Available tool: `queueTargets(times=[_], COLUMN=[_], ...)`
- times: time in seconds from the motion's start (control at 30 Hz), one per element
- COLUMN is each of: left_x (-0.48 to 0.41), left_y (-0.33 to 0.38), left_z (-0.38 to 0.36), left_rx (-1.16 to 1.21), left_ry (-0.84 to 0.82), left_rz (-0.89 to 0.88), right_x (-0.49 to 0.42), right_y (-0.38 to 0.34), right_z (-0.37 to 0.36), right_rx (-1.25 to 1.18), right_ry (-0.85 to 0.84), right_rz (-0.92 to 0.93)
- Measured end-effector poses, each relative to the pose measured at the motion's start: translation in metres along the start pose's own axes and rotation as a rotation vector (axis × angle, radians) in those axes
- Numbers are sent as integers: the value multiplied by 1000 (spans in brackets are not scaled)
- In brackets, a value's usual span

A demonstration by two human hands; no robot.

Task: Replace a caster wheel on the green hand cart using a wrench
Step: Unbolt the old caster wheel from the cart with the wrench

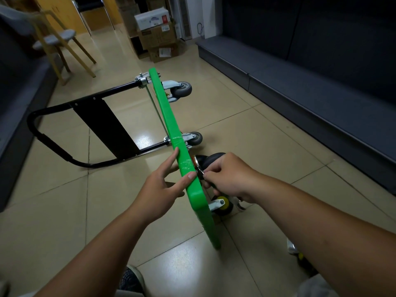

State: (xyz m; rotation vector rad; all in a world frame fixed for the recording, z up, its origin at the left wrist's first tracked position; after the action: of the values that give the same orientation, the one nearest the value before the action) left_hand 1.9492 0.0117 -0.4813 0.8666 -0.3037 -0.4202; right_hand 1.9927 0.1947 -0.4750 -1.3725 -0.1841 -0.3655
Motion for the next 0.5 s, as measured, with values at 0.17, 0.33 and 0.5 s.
queueTargets(times=[0.17,0.33,0.5], left_x=[-1,0,0], left_y=[1,2,2], left_z=[0,1,2], left_rx=[12,21,4], left_ry=[3,-2,-18], left_rz=[1,8,7], right_x=[1,0,-8], right_y=[15,47,66], right_z=[-8,-22,-29], right_rx=[-12,-27,-25], right_ry=[-32,-12,83], right_rz=[108,257,348])
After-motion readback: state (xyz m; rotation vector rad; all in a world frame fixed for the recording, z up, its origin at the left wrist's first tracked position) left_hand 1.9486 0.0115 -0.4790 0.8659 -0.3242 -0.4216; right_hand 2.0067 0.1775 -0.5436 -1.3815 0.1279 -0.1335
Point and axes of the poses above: each hand's wrist, its own x-axis away from the middle knuckle, its own z-axis out of the back of the hand, y = z × x, the point moved 3 cm from there along -x, towards the middle knuckle, and after that the axes turned 13 degrees about -x, right-handed, at the moved point
